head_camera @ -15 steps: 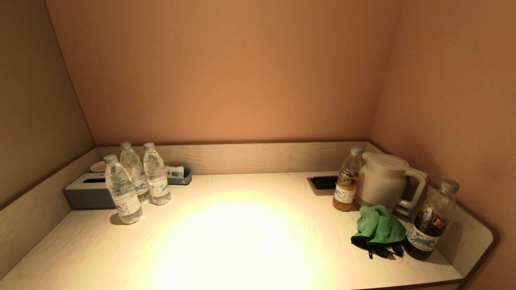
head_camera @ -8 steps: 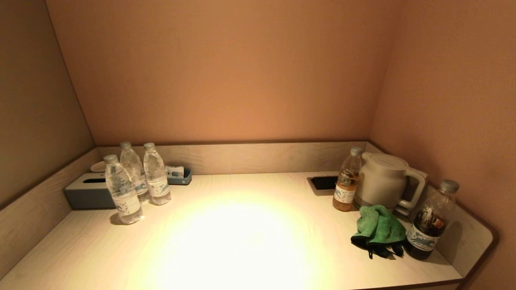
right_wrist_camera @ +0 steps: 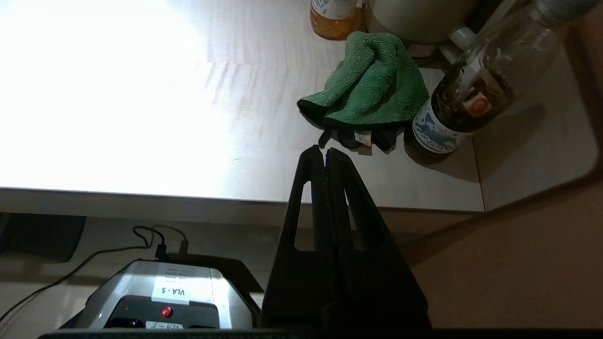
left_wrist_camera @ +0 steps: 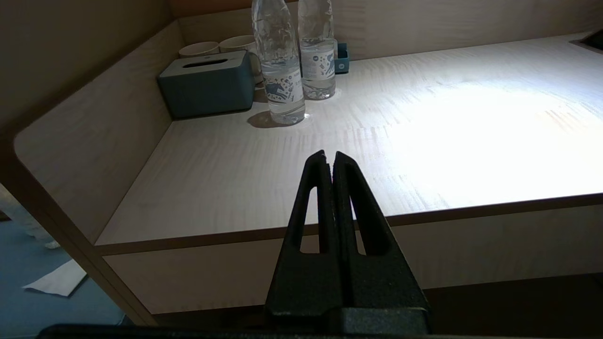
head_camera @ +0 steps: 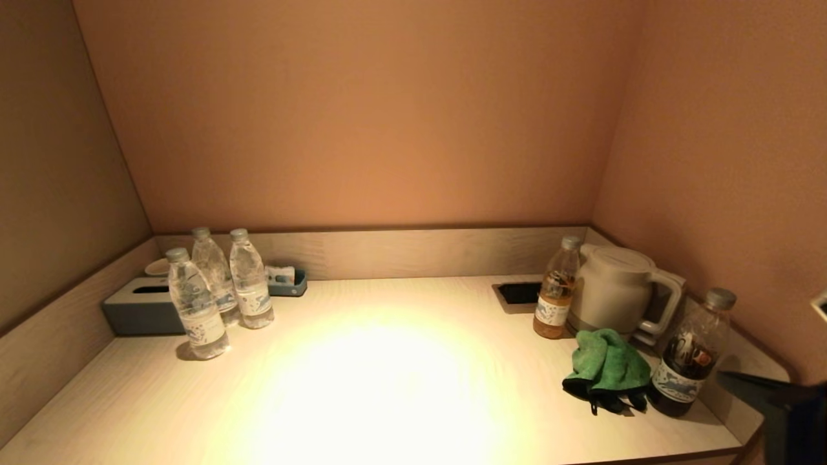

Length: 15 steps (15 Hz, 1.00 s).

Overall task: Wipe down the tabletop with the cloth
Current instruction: Pick up the tablecloth

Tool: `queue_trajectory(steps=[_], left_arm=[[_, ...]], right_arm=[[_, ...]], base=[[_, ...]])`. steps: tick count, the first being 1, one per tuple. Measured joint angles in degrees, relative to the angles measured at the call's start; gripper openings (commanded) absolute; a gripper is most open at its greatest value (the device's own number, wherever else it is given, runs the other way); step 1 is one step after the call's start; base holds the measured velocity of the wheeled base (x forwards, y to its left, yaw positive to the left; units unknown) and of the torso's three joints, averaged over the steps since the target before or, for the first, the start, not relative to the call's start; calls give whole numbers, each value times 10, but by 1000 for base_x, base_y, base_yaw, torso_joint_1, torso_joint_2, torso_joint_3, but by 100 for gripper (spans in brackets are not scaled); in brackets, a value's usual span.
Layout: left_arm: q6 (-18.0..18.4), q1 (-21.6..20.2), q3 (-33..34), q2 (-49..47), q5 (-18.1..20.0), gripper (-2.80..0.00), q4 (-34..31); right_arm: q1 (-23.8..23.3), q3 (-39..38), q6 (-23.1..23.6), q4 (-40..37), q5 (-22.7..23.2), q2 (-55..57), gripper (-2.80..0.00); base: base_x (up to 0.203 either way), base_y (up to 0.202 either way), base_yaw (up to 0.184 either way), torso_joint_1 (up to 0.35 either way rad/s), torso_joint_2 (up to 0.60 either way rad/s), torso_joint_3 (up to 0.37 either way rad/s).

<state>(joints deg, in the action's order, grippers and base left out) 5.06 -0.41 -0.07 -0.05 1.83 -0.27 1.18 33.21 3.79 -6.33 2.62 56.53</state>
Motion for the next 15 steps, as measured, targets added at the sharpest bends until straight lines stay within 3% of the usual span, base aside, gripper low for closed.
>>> queue_trajectory(steps=[5,8,15], left_arm=[[0,0,0,0,0,-280,0],[0,0,0,0,0,-280,0],[0,0,0,0,0,-280,0]], right_arm=[[12,197,-20,65,-78,365,-280],[35,347,-49,61,-128,529,-280],[89,469,-113,-25,-240,669,-280]], base=[[0,0,0,0,0,0],[0,0,0,0,0,0],[0,0,0,0,0,0]])
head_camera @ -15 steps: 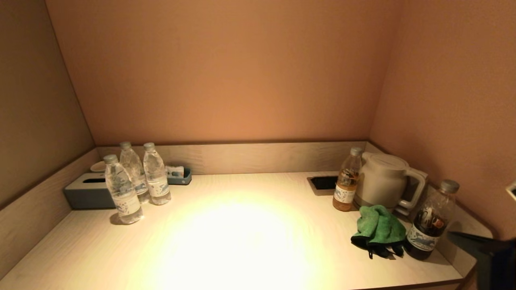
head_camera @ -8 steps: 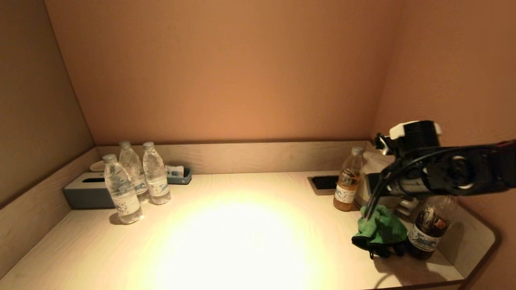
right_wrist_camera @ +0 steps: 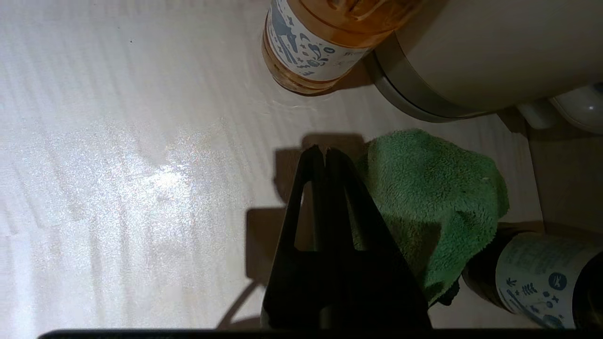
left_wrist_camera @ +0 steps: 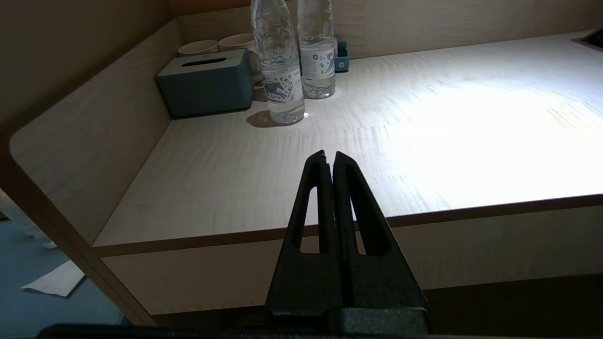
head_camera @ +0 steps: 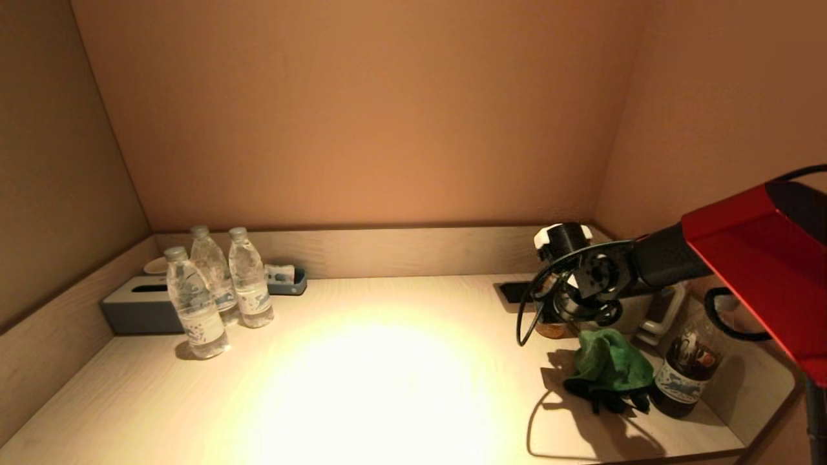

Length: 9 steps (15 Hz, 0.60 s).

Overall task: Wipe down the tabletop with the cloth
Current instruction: Pick up the tablecloth

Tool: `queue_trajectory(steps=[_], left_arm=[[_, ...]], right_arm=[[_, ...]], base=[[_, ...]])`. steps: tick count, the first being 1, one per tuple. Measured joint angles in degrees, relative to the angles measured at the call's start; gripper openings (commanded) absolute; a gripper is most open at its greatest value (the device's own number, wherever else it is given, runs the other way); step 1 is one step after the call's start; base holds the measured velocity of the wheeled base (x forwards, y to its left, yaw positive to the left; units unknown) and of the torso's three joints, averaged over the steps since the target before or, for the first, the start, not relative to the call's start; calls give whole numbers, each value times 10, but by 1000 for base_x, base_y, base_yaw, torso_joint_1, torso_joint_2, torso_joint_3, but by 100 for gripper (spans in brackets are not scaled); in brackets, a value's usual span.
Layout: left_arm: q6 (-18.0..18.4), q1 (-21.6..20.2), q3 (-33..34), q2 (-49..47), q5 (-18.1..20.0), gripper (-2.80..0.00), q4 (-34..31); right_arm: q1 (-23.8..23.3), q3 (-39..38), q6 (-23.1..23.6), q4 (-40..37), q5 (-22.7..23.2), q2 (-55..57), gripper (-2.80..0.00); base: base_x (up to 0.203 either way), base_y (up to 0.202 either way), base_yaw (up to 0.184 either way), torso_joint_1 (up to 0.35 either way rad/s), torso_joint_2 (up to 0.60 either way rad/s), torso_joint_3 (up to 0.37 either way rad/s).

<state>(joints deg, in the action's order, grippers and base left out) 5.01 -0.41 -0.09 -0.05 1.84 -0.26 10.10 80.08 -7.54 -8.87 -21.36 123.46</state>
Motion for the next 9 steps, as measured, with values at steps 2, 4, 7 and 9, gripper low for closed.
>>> queue_trajectory(steps=[2,4,7,9], left_arm=[[0,0,0,0,0,-280,0],[1,0,0,0,0,-280,0],[1,0,0,0,0,-280,0],[0,0,0,0,0,-280,0]], right_arm=[[6,19,-25,-33,-19,11,-280],[6,39,-50,-60,-33,20,-280],[6,56,-82,-100,-50,29,-280],[6,62,-96,-122,-57,33,-280]], base=[[0,0,0,0,0,0],[0,0,0,0,0,0],[0,0,0,0,0,0],[0,0,0,0,0,0]])
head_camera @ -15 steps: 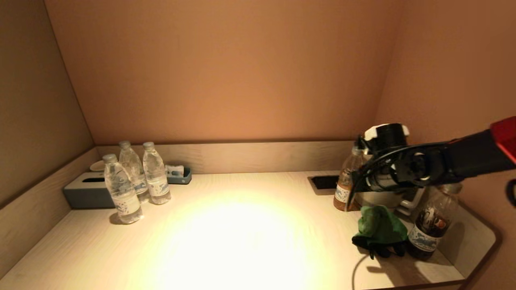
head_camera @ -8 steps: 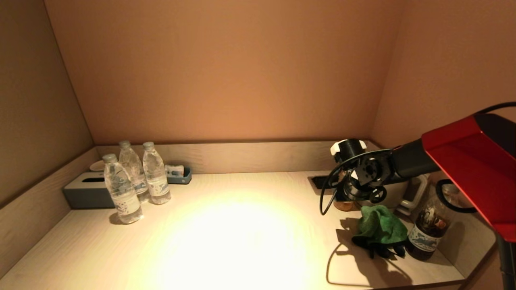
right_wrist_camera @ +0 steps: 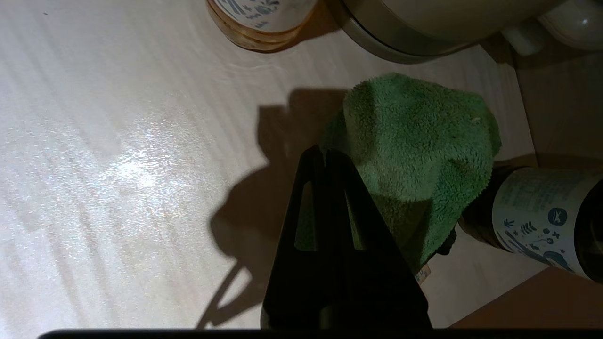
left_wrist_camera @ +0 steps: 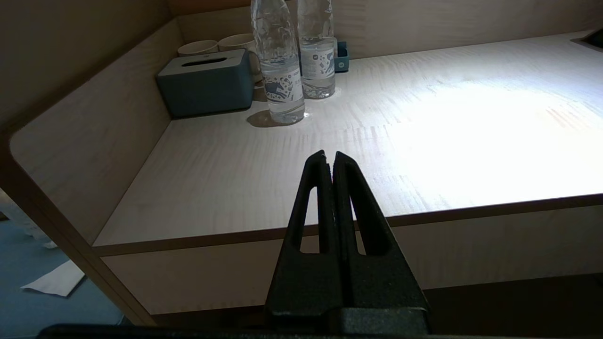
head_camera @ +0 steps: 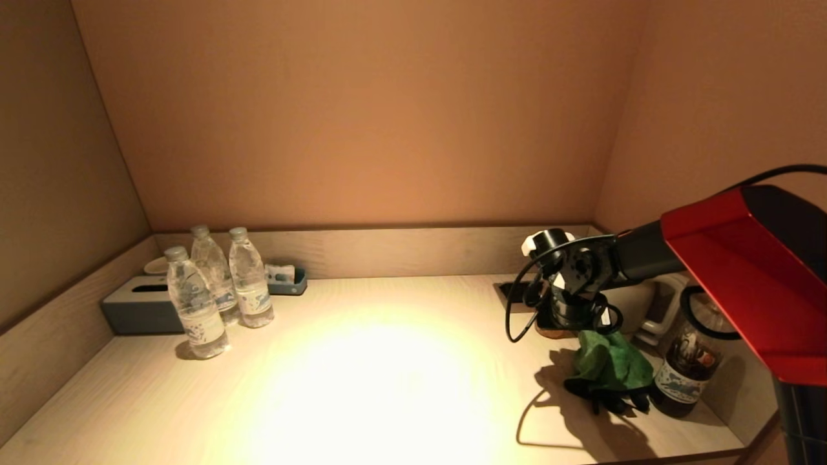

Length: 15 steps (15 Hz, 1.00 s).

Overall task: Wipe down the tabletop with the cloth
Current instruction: Pick up the tablecloth

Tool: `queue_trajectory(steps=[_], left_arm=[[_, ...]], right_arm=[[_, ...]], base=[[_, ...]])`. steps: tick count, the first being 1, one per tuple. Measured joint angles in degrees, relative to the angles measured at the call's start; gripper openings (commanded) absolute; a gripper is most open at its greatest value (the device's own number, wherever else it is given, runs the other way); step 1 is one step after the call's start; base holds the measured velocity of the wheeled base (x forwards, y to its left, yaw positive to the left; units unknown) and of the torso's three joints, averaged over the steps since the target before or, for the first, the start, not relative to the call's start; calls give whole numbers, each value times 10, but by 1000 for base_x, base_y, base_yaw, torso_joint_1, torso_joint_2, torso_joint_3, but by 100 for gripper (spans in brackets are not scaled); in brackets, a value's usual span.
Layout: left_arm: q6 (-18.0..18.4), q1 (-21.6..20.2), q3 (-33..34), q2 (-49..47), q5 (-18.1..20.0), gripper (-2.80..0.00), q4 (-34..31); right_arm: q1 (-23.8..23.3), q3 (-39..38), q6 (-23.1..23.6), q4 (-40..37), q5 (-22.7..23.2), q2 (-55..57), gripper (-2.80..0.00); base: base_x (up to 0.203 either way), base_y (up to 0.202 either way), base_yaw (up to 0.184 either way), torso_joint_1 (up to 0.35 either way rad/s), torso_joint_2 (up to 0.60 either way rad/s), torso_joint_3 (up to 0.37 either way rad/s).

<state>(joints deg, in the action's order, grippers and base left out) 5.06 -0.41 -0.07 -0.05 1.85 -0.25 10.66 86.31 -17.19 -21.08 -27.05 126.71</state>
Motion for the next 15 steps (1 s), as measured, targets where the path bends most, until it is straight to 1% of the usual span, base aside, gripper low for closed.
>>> queue_trajectory(steps=[1,2,6,15], left_arm=[[0,0,0,0,0,-280,0],[0,0,0,0,0,-280,0],[0,0,0,0,0,-280,0],[0,0,0,0,0,-280,0]], right_arm=[[-3,3,-8,-12,-4,4,-280],[-8,5,-17,-23,-11,7,0],[-31,3,-32,-45,-34,6,0],[-66,-7,-40,-46,-26,-23,0]], base=[[0,0,0,0,0,0],[0,0,0,0,0,0],[0,0,0,0,0,0],[0,0,0,0,0,0]])
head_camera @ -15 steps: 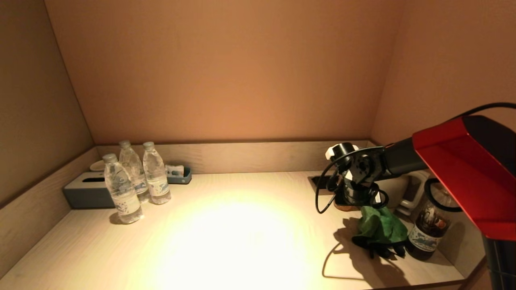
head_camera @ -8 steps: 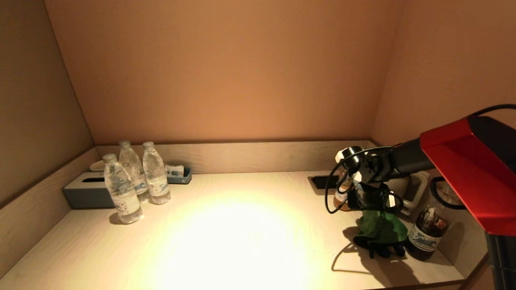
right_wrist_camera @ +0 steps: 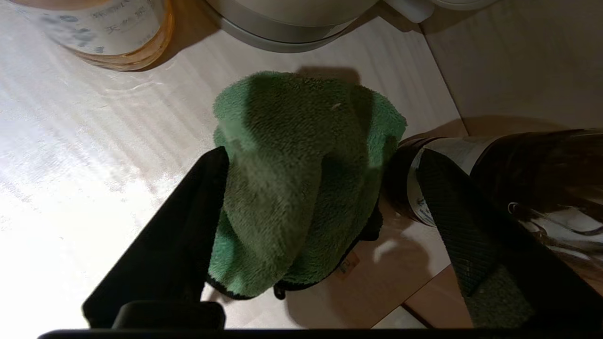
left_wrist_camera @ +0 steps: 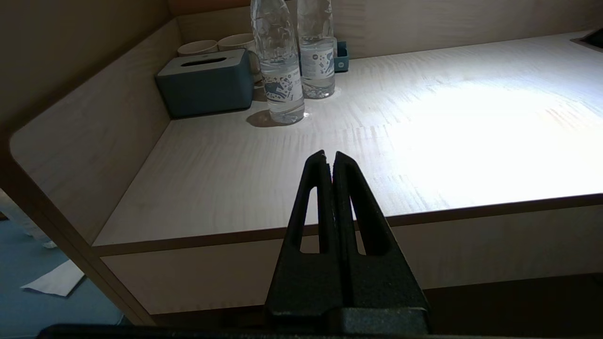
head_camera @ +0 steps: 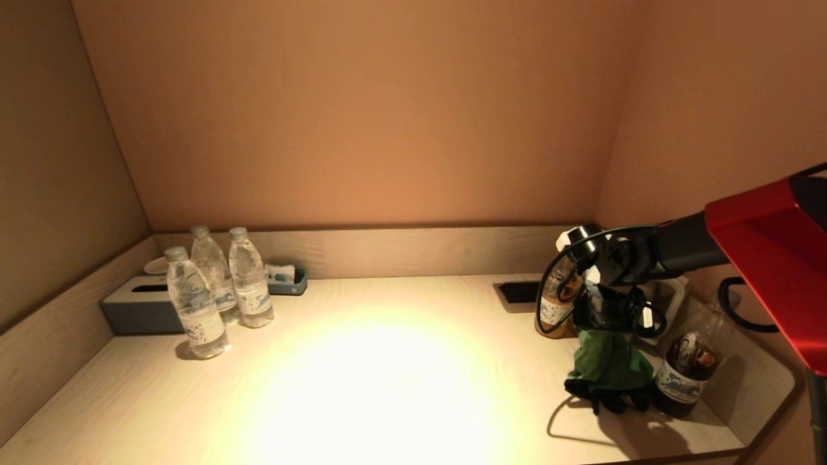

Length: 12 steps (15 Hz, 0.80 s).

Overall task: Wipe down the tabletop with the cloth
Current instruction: Pick up the tablecloth

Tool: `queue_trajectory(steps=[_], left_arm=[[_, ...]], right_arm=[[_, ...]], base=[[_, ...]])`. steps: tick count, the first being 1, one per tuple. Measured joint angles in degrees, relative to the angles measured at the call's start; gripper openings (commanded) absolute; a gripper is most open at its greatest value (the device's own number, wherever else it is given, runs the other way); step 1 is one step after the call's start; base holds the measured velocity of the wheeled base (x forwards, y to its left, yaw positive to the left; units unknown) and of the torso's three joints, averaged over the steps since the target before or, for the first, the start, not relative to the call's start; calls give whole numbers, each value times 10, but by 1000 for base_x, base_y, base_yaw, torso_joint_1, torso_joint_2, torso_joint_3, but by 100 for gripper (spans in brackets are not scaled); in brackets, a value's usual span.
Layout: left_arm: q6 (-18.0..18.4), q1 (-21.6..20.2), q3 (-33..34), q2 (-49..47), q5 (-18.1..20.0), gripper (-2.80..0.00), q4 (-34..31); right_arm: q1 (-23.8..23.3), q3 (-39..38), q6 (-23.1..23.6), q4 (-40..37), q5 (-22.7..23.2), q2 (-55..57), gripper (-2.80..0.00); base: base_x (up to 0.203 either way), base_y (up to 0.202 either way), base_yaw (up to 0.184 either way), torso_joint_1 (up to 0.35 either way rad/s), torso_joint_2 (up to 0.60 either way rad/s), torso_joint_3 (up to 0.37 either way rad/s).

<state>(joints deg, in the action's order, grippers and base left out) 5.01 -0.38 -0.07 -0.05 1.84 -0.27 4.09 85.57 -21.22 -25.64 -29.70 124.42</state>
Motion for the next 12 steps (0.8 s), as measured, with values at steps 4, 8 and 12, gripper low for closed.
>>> queue_trajectory(steps=[4,8,12], left_arm=[[0,0,0,0,0,-280,0],[0,0,0,0,0,-280,0],[1,0,0,0,0,-280,0]], right_arm=[[-23,0,-5,0,32,14,0],[-30,0,-6,5,90,35,0],[-30,0,-5,2,134,48,-280]], base=[[0,0,0,0,0,0],[0,0,0,0,0,0],[0,0,0,0,0,0]])
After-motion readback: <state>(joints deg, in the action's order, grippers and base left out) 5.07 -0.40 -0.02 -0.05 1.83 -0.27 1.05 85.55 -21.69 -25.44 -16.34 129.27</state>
